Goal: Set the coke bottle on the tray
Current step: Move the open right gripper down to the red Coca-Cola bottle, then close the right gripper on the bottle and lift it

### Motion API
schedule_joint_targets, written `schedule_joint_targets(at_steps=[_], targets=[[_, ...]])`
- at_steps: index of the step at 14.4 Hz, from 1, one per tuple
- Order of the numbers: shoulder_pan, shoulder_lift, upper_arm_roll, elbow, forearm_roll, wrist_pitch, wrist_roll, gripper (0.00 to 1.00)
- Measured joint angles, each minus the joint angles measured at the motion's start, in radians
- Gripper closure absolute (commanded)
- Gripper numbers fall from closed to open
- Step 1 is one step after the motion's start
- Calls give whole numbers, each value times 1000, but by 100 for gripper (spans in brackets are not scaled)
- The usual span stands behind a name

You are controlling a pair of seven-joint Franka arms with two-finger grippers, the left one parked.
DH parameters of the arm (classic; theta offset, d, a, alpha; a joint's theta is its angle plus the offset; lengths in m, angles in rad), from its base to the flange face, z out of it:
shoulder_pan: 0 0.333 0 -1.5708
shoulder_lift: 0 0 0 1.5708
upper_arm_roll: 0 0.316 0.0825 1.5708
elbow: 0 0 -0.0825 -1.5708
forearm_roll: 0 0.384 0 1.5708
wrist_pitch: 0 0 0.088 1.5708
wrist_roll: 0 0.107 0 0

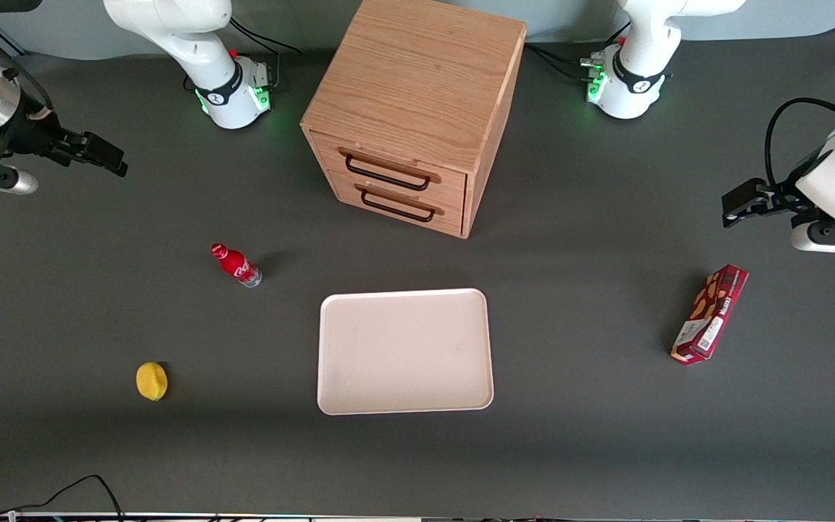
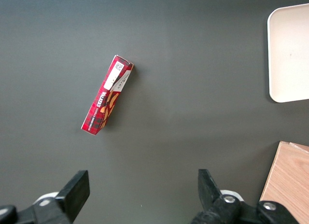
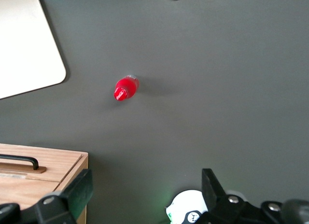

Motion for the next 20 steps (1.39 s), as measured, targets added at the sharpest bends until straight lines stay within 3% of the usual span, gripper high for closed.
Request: schedule_joint_targets(at_steps=[4,7,11,15,16,17,19,20], targets=[[4,26,-9,30,4,-29,0,0],[23,52,12,12,49,-19,0,0],[31,133,87,-206,58,314,12,0],[31,225,96,-409,55,640,13,0],[30,241,96,-433,53,684,13,13],[30,255,95,-447,52,712,13,36],[30,269,95,-462,51,738,13,100],[30,270,95,-466,51,738,13,100]])
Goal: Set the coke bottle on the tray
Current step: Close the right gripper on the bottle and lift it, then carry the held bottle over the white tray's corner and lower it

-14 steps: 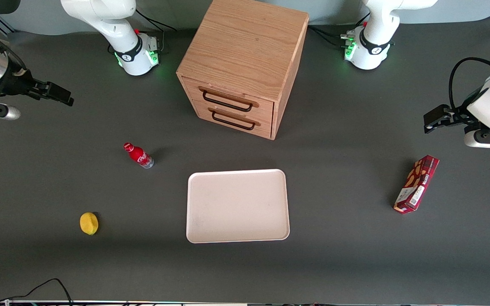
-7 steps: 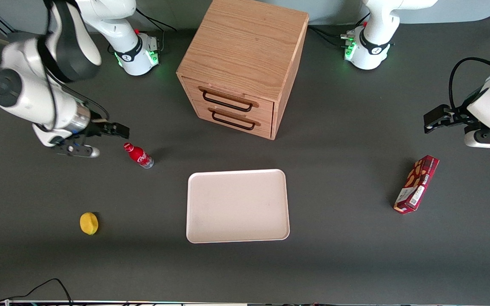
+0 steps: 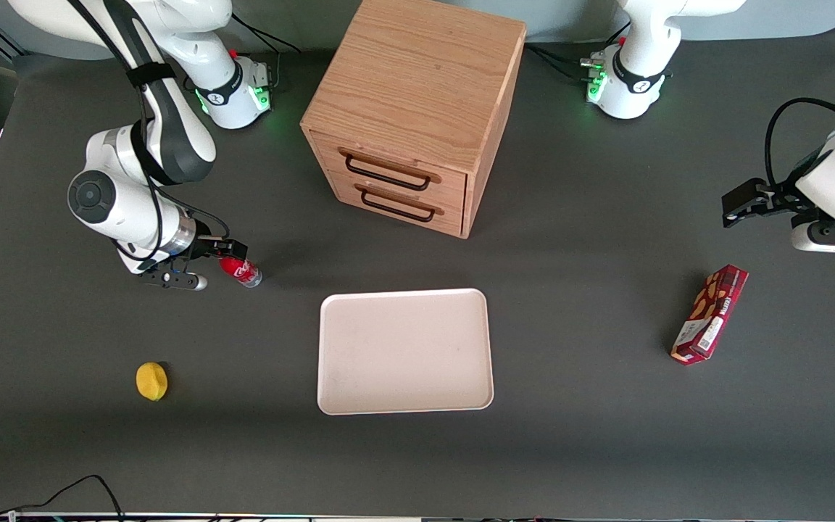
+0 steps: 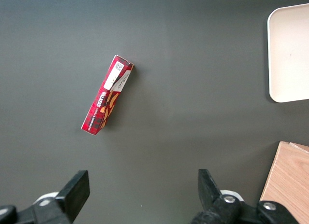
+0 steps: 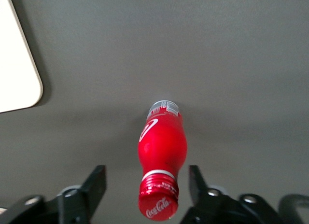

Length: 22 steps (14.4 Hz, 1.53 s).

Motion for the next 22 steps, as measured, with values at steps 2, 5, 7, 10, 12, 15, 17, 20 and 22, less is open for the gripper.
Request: schedule_joint_targets(at_steps=[2,5,7,10,12,15,17,20,22], targets=[[0,-1,0,-4,-10,0,0,100],[0,-7,0,-9,-34,-2,-1,100],[0,-10,0,-6,-52,-18,-1,100],[0,-44,1,84,-79,-168,-3,100],[0,-71,1,244,-80,-347,-8,100],[4,-42,2,546,-79,-585,-4,100],[24,60,9,755,-78,-702,60,100],[65,303,53,1046,-78,-751,239,100],[110,468,65,1185,-79,-710,381,100]])
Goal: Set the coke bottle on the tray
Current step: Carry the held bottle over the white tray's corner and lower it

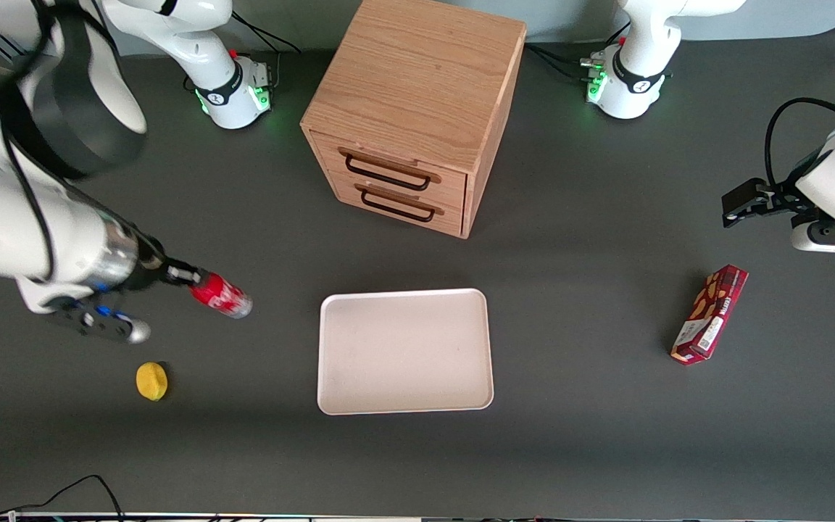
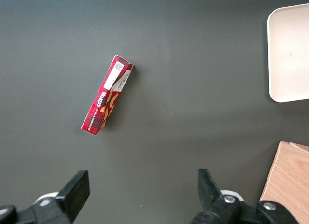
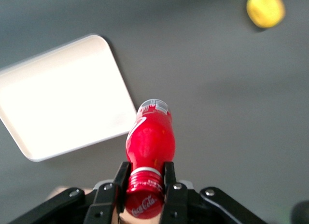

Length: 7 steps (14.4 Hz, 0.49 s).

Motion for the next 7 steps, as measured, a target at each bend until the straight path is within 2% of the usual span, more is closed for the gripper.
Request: schedule_joint_targets(at_steps=[3,7], targets=[[71,178,2,85,-6,177,186,100],[129,298,3,115,-81,302,319,100]])
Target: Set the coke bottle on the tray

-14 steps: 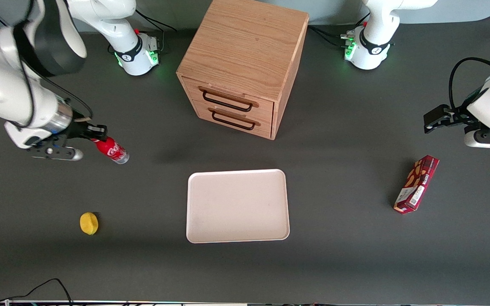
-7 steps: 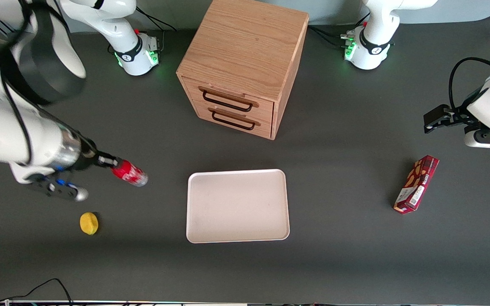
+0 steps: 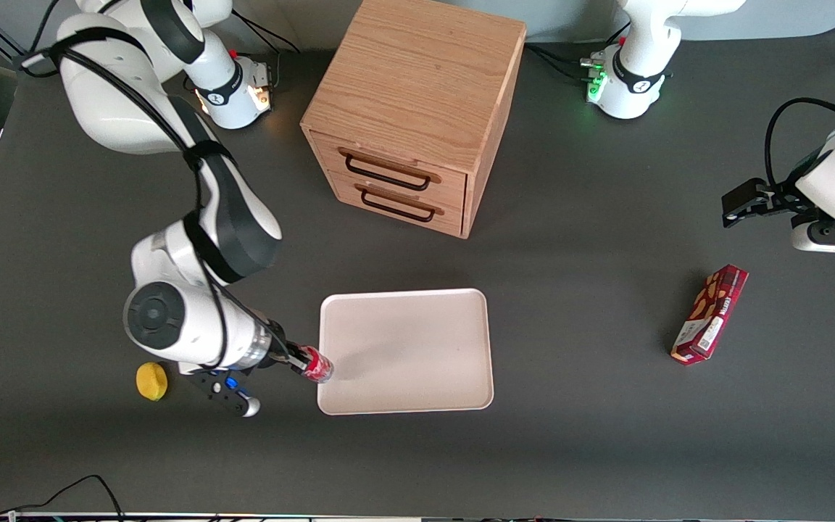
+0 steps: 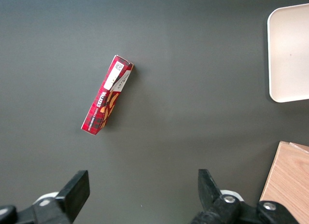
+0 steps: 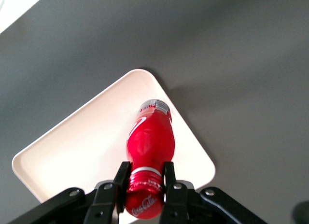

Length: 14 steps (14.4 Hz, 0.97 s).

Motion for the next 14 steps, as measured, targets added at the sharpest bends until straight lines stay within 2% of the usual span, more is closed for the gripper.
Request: schedule_joint_targets(at_steps=[4,5,6,7,11,12,14], targets=[[22,53,0,4,-33,50,55,100],[25,61,1,6,-37,53,58,59],[26,68,2,10,-38,53,60,3],[25,70,2,14,-39,53,60,0],[11,59,11,54,-44,6,54,0],[-1,38,25,74,-54,-52,23,0],[-45,-70,47,104,-66,-239,-161,0]])
